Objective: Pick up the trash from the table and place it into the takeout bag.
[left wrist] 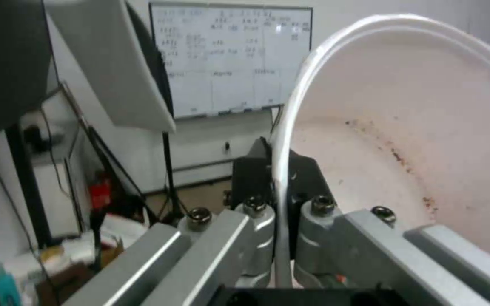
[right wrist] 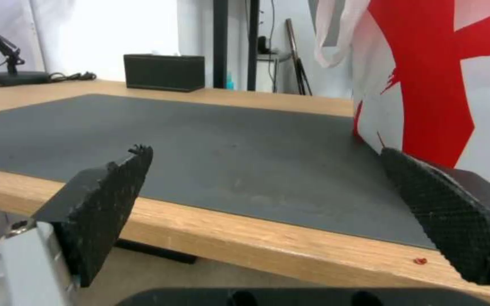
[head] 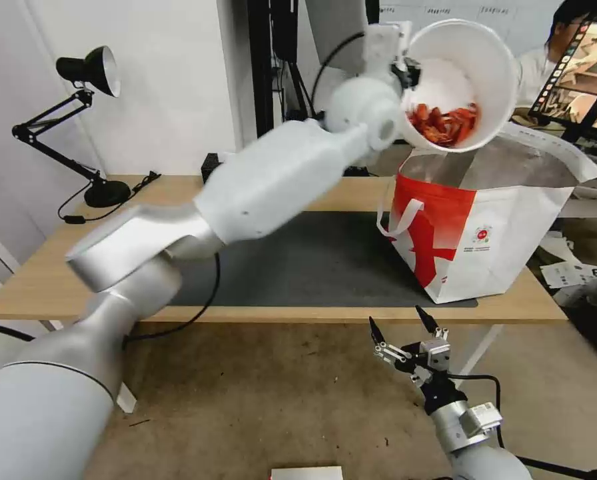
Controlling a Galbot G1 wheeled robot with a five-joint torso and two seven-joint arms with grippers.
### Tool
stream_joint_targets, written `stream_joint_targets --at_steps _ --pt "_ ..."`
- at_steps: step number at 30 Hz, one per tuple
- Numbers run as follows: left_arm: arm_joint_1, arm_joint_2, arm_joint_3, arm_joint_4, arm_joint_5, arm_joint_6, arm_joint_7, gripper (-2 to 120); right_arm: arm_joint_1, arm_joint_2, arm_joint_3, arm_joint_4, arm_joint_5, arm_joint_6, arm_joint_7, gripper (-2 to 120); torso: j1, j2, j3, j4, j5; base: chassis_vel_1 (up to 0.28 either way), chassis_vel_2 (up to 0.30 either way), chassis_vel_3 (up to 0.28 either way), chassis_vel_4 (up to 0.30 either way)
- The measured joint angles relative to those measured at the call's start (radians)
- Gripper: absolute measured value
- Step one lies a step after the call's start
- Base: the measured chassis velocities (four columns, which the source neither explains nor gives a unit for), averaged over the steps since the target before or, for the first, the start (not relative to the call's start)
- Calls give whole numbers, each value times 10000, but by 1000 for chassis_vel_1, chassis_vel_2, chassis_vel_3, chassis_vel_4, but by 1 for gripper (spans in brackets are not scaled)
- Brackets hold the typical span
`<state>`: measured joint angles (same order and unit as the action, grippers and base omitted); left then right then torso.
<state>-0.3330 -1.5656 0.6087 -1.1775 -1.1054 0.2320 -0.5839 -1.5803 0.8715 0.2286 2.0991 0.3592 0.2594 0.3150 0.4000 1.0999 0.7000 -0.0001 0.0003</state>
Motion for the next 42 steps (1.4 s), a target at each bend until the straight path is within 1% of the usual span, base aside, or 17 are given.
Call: stream_joint_targets --at_steps 1,2,5,8,14,19,22,26,27,29,30,31,34,39,40,41,42 --pt "10 -92 169 143 417 -157 151 0 -1 0 0 0 0 0 0 100 0 0 0 0 0 0 0 0 0" --pt "10 -92 169 143 417 -157 151 0 -1 0 0 0 0 0 0 100 0 0 0 0 0 0 0 0 0" --pt "86 -267 489 426 1285 -383 402 0 0 0 0 0 0 0 0 100 0 0 0 1 -1 0 0 0 0" --pt "191 -322 689 516 1553 -453 474 0 0 0 0 0 0 0 1 100 0 0 0 0 -1 0 0 0 0" --pt "462 -296 894 411 1496 -302 564 0 0 0 0 0 0 0 0 100 0 0 0 2 -2 0 0 0 0" --pt "521 -296 1165 294 1257 -164 819 0 0 0 0 0 0 0 0 100 0 0 0 2 -2 0 0 0 0" --pt "555 -291 1333 159 974 -31 974 0 0 0 0 0 0 0 0 100 0 0 0 1 -2 0 0 0 0" --pt "612 -286 1371 -11 -384 442 908 0 0 0 0 0 -1 0 0 100 0 0 0 1 -2 0 0 0 0" --pt "612 -286 1371 -11 -384 442 908 0 0 0 0 0 -1 0 0 100 0 0 0 1 -2 0 0 0 0" --pt "637 -286 1347 -46 -1214 895 692 0 0 0 0 0 0 0 0 100 0 0 0 0 -2 0 0 0 0" --pt "649 -285 1332 -45 -1458 1062 580 0 0 0 0 0 0 0 0 100 0 0 0 0 -2 0 0 0 0" --pt "649 -285 1332 -45 -1458 1062 580 0 0 0 0 0 0 0 0 100 0 0 0 0 -2 0 0 0 0" --pt "697 -282 1268 22 -2076 1498 314 0 0 0 0 0 0 0 0 100 0 0 0 2 -2 0 0 0 0" --pt "723 -281 1197 155 -2277 1868 230 0 0 0 0 0 0 0 0 100 0 0 0 1 -2 0 0 0 0" --pt "735 -280 1180 158 -2331 1922 228 3 0 0 0 0 0 0 0 100 0 0 0 2 -3 0 0 0 0" --pt "756 -279 1146 118 -2441 2041 227 9 -1 0 0 0 0 0 0 100 0 0 0 2 -3 0 0 0 0" --pt "776 -277 1121 52 -2533 2145 227 11 0 0 0 0 0 0 0 100 0 0 0 3 -3 0 0 0 0"
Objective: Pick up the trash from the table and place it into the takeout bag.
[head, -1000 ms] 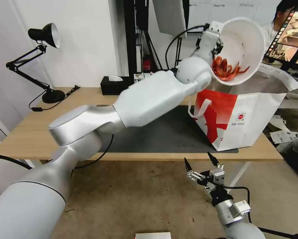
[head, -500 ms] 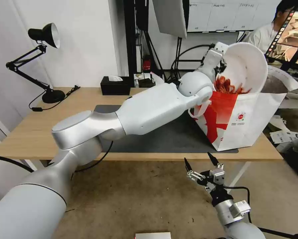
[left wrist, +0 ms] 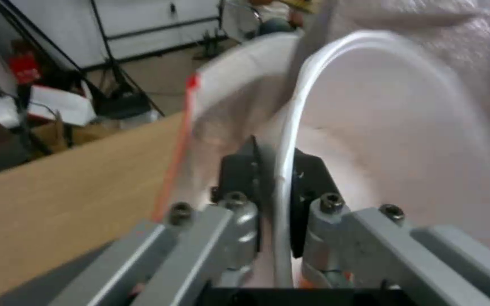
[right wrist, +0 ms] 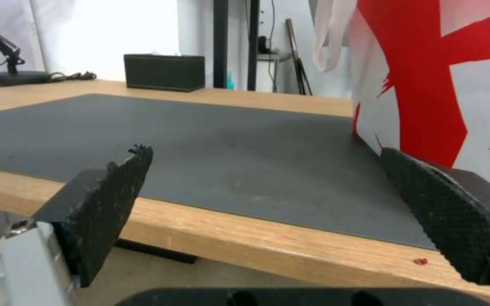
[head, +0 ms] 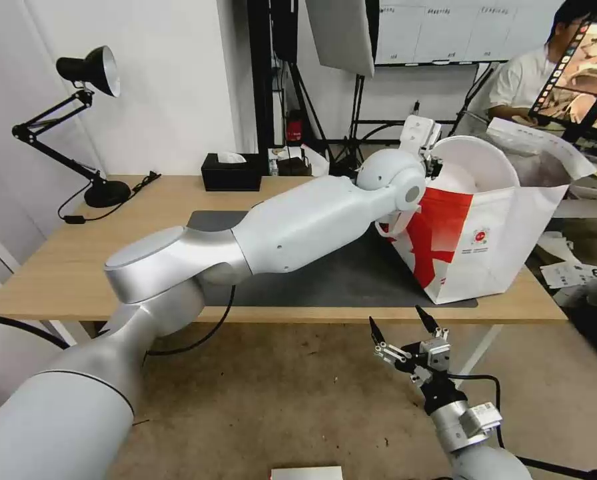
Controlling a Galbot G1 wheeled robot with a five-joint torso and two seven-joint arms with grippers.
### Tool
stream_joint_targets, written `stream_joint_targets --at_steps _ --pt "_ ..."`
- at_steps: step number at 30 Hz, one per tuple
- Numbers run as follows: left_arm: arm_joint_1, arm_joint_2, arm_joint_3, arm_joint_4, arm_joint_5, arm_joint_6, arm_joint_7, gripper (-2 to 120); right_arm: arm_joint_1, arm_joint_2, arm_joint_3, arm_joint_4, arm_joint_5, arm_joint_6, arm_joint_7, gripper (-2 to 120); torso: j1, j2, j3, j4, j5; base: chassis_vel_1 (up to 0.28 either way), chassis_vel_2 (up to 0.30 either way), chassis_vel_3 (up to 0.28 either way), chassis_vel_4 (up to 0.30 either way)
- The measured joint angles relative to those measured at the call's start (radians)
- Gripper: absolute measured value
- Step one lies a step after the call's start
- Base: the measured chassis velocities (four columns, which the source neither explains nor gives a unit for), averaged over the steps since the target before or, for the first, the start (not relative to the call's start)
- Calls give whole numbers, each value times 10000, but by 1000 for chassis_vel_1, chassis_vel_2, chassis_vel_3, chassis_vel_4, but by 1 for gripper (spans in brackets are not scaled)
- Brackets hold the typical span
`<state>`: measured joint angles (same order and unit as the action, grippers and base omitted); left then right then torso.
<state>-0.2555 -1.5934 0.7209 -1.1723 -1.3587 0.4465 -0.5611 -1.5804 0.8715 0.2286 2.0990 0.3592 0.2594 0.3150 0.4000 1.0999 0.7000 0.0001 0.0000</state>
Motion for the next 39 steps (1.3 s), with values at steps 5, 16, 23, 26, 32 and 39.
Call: stream_joint_targets --at_steps 5,16,23,26,32,39 --pt "92 0 -55 -470 -495 519 -57 26 0 0 0 0 0 0 1 100 0 0 -1 -2 0 0 0 0 0" --pt "170 316 -329 -1289 -145 236 -722 72 0 0 0 0 0 0 0 100 0 0 -1 -5 0 0 0 0 0" --pt "141 2152 -431 -3232 600 -641 -889 94 0 0 0 0 0 0 1 100 0 1 -1 5 -6 0 0 0 0" --pt "262 2806 -581 -3793 727 -881 -865 99 1 0 0 0 0 0 -1 100 -1 1 -1 1 -7 0 0 0 0" --pt "1226 5476 -1171 -5857 1011 -1463 -602 100 0 0 0 0 0 0 0 100 0 1 0 -3 -7 0 0 0 0" --pt "3959 8459 -3423 -7742 1375 -1818 696 100 0 0 -1 -1 0 0 1 100 0 1 -1 3 -9 0 0 0 0"
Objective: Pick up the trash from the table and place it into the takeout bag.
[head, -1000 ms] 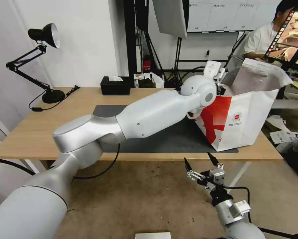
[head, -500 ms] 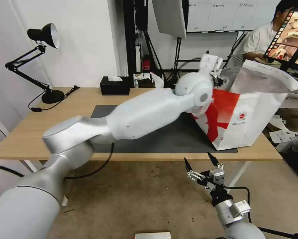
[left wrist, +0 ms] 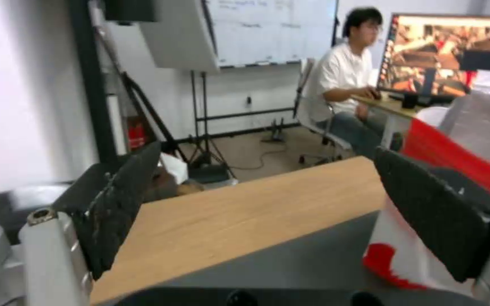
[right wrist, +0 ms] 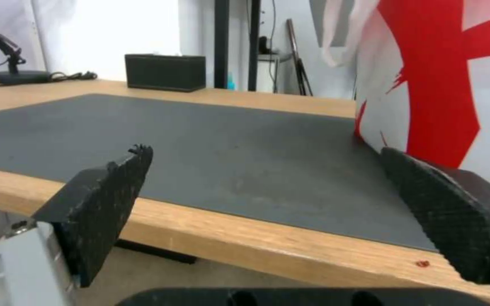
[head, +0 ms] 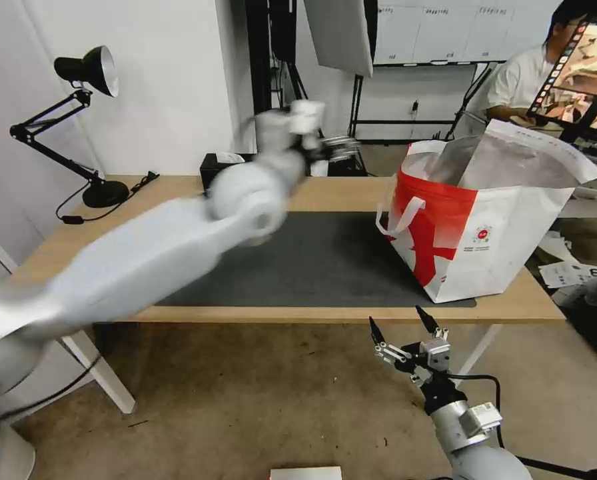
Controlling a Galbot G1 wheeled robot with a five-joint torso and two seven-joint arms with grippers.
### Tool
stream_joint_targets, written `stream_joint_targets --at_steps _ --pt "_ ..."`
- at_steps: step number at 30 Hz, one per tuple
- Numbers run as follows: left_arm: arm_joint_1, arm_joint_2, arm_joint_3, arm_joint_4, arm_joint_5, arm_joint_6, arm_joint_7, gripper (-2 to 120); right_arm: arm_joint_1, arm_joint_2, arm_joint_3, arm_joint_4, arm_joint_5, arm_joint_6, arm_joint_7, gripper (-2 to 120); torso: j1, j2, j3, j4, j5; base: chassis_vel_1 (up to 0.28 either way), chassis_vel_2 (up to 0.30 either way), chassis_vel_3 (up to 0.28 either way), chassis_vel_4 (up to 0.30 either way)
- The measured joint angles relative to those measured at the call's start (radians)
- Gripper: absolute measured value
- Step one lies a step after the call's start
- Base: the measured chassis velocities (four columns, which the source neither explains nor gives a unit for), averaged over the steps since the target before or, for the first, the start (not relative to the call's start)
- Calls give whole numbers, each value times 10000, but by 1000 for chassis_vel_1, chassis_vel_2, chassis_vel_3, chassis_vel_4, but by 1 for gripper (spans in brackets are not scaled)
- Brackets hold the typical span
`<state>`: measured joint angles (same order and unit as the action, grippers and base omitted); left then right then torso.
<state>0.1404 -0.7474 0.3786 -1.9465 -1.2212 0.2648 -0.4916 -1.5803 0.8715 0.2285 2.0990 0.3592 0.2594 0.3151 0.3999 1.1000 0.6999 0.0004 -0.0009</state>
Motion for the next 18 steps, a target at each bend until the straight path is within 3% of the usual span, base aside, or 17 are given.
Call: stream_joint_targets --at_steps 1,2,5,6,8,10,13,14,17,18 --pt "897 476 -814 -386 186 -86 263 100 0 -1 0 0 0 0 -1 100 0 0 0 -3 2 0 0 0 0" --pt "897 476 -814 -386 186 -86 263 100 0 -1 0 0 0 0 -1 100 0 0 0 -3 2 0 0 0 0" --pt "3816 1604 -3365 -1431 877 -303 604 100 0 0 1 0 1 1 2 100 -1 1 -1 0 3 0 0 0 0" --pt "3816 1604 -3365 -1431 877 -303 604 100 0 0 1 0 1 1 2 100 -1 1 -1 0 3 0 0 0 0" --pt "5455 1920 -4589 -1782 1440 -660 619 100 0 0 1 0 0 0 0 100 -2 1 -2 6 3 0 0 0 0" --pt "6012 1908 -5018 -1862 1731 -805 616 100 0 0 1 1 0 0 -3 100 -2 2 -2 2 4 0 0 0 0" --pt "7928 1471 -6566 -2228 2465 -1011 630 100 0 0 2 0 0 0 1 100 0 1 0 -9 6 0 0 0 0" --pt "7928 1471 -6566 -2228 2465 -1011 630 100 0 0 2 0 0 0 1 100 0 1 0 -9 6 0 0 0 0" --pt "9860 665 -8052 -2584 3581 -1108 657 100 0 0 1 0 0 0 -1 100 0 1 0 -7 9 0 0 0 0" --pt "9860 665 -8052 -2584 3581 -1108 657 100 0 0 1 0 0 0 -1 100 0 1 0 -7 9 0 0 0 0"
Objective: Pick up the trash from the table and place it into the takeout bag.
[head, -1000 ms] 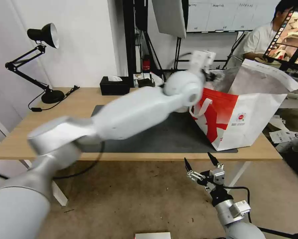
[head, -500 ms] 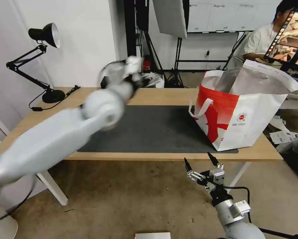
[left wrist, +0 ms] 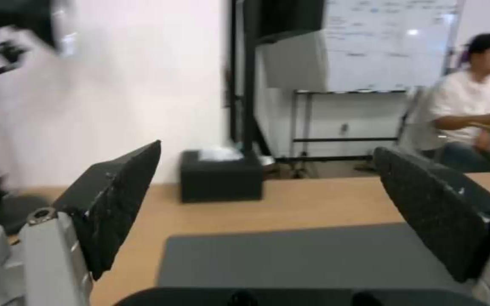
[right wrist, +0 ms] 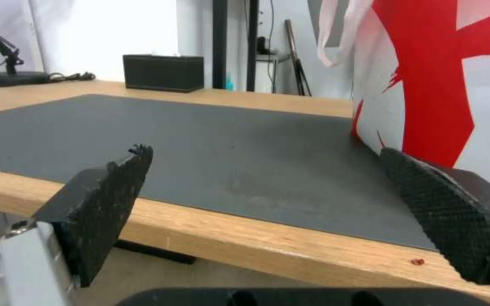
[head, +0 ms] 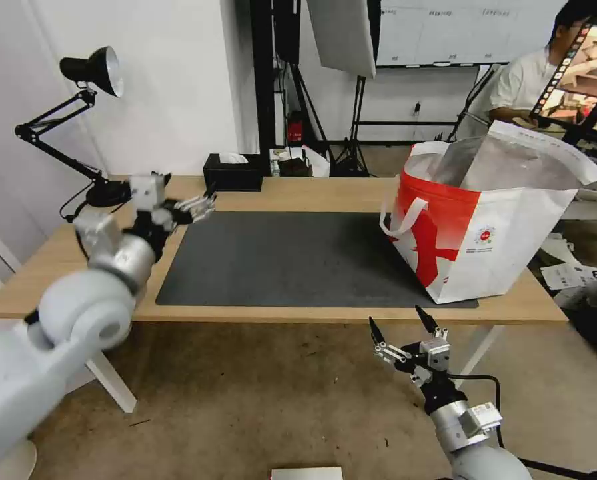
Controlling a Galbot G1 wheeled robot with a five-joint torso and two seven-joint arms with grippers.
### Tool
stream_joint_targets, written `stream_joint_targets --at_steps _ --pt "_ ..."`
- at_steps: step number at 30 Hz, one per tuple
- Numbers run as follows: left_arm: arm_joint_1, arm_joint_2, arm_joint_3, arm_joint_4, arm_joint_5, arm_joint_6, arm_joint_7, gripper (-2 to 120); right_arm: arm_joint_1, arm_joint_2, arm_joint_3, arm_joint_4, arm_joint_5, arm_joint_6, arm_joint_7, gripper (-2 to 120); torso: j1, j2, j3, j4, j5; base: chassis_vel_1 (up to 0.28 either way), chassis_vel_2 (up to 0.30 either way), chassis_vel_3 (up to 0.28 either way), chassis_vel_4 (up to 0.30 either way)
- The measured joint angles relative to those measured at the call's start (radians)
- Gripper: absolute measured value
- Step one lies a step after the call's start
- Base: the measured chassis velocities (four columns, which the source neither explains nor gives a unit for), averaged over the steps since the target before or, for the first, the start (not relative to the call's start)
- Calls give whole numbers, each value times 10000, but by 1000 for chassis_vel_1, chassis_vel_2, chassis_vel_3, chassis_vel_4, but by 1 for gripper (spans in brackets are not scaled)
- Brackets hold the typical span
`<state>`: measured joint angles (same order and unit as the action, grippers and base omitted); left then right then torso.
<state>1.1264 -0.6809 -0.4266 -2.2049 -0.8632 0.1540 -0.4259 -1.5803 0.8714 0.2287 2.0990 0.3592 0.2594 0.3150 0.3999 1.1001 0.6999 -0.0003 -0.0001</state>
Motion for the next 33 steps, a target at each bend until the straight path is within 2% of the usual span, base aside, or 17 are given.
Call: stream_joint_targets --at_steps 1,3,4,5,7,8,10,12,15,19,33 --pt "546 -290 -380 -103 333 0 46 100 0 0 0 0 0 0 0 100 0 0 0 2 -7 0 0 0 0" --pt "2255 -1250 -1193 -393 1229 -12 238 100 0 1 0 0 0 0 0 100 -1 0 0 4 3 0 0 0 0" --pt "2255 -1250 -1193 -393 1229 -12 238 100 0 1 0 0 0 0 0 100 -1 0 0 4 3 0 0 0 0" --pt "3090 -1780 -1416 -453 1770 -99 342 100 0 0 1 -1 0 0 1 100 0 0 0 4 -4 0 0 0 0" --pt "4045 -2573 -1582 -475 2507 -368 488 100 0 0 0 0 0 0 -1 100 -1 0 -1 5 6 0 0 0 0" --pt "4045 -2573 -1582 -475 2507 -368 488 100 0 0 0 0 0 0 -1 100 -1 0 -1 5 6 0 0 0 0" --pt "4756 -3354 -1610 -412 3118 -684 688 100 0 0 1 0 0 0 2 100 -2 0 0 5 -1 0 0 0 0" --pt "4923 -3584 -1610 -373 3293 -784 756 100 0 0 0 -1 0 0 -1 100 -2 0 0 6 0 0 0 0 0" --pt "5488 -4409 -1439 -76 4045 -1123 1033 100 0 0 1 -1 0 0 1 100 -1 0 0 3 2 0 0 0 0" --pt "5560 -4610 -1283 -18 4206 -1133 1084 100 -1 0 0 -1 0 0 0 100 0 0 1 3 2 0 0 0 0" --pt "5463 -4596 -1207 -13 4169 -1087 1083 100 0 0 1 0 0 0 0 100 1 -1 1 2 1 0 0 0 0"
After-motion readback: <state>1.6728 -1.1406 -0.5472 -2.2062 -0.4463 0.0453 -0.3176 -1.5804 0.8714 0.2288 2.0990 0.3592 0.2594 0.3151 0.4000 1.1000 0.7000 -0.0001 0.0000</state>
